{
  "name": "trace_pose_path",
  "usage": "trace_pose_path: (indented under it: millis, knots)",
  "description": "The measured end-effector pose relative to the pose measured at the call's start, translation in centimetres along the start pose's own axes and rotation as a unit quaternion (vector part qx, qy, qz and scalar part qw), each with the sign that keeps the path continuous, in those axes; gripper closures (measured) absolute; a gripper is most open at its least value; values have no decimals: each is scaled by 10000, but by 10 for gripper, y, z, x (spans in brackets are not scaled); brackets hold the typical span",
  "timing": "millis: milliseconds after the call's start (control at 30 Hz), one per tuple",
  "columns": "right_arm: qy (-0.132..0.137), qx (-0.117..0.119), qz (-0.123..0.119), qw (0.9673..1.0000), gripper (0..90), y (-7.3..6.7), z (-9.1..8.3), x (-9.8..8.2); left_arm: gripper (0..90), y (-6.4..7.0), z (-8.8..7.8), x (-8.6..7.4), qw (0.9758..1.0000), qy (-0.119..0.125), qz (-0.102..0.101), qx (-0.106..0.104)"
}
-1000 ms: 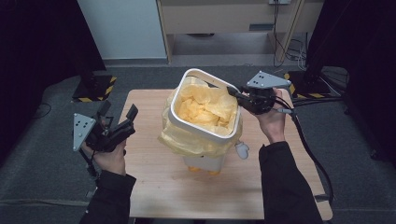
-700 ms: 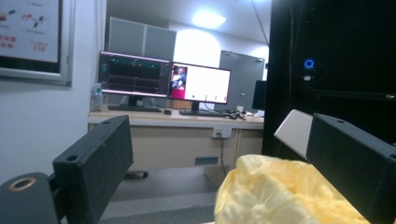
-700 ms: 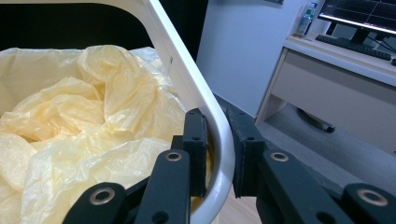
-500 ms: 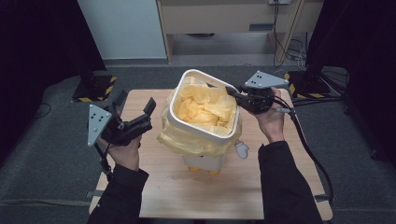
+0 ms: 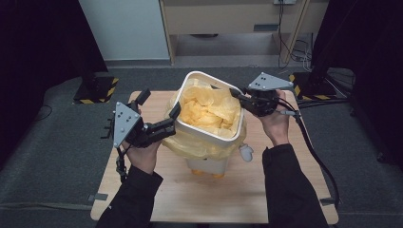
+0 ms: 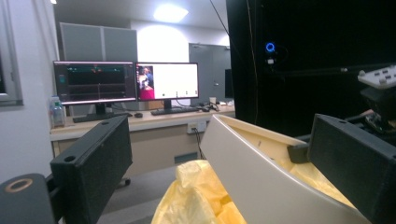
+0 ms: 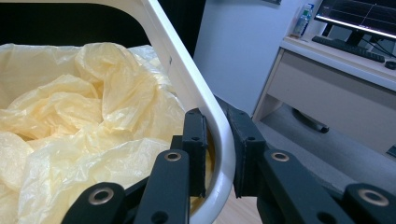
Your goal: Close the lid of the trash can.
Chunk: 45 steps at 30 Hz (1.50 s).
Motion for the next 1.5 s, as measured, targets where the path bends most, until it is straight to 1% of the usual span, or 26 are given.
trace_pose_path:
  millis: [33, 100, 233, 333, 367, 500, 567, 667, 700, 833, 933, 967, 1000, 1033, 1067, 1100, 1133, 1267, 1367, 1433, 1500]
  knots:
    - [0, -5, 2, 10000, 785, 0, 0, 0, 57, 0, 1, -1, 10000, -32, 8, 9]
    - [-1, -21, -6, 10000, 783, 0, 0, 0, 54, -1, 2, -3, 10000, -77, -53, -5]
    - [22, -54, -20, 10000, 777, -1, 0, 0, 54, -1, 1, -3, 9999, -118, 35, 57]
    - [42, -77, -55, 9999, 762, -2, 1, 0, 58, -2, 1, -5, 9996, -196, 157, 113]
    - [38, -95, -70, 9999, 754, -2, 1, -1, 59, -3, 1, -7, 9996, -227, 153, 123]
    - [92, -77, -45, 9999, 739, -2, 1, -2, 59, -7, 0, -12, 9996, -256, -54, 91]
    - [117, -113, -63, 9998, 692, -2, 1, -1, 59, -7, 0, -13, 9996, -258, -33, 100]
    - [113, -136, -70, 9998, 657, -1, 0, -2, 60, -7, 0, -13, 9996, -270, 40, 116]
    - [159, -142, -49, 9998, 652, -1, 0, -2, 60, -6, 0, -13, 9995, -275, 52, 110]
    - [248, -113, 118, 9996, 640, 0, -1, -4, 60, -6, -1, -13, 9996, -257, 58, 84]
    - [263, -103, 138, 9995, 633, 0, -1, -5, 60, -6, 0, -13, 9996, -285, 57, 66]
    - [256, -75, 134, 9996, 629, 0, -1, -4, 60, -6, 0, -13, 9994, -322, 91, 94]
    - [282, -6, 134, 9995, 579, 0, -2, -4, 64, -7, 0, -13, 9987, -422, 225, 165]
    - [406, 105, 137, 9990, 554, 0, -3, -2, 67, -8, 0, -14, 9987, -436, 229, 166]
    - [376, 157, 157, 9990, 553, 0, -3, -1, 66, -8, 0, -14, 9988, -430, 179, 128]
    - [339, 127, 94, 9993, 550, 0, -3, -1, 65, -9, 0, -15, 9989, -429, 148, 122]
    - [322, 124, 95, 9994, 543, 0, -2, -1, 65, -9, 0, -15, 9990, -420, 130, 116]
    - [460, 136, 256, 9985, 539, 0, -3, -2, 66, -9, 0, -16, 9988, -434, 145, 155]
    - [650, 118, 466, 9967, 540, 1, -4, -2, 67, -9, 0, -15, 9987, -453, 165, 144]
    - [761, 54, 581, 9954, 543, 2, -5, 0, 67, -9, 0, -15, 9986, -481, 188, 133]
    - [877, -71, 657, 9939, 550, 4, -6, 1, 67, -9, 0, -14, 9985, -491, 216, 122]
Point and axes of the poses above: each handheld gripper's, and its own axes: z roughly forward along the jaws, x roughly out of its top, y roughly to its right, the point moved 4 cm from there along z, roughly forward along the jaws
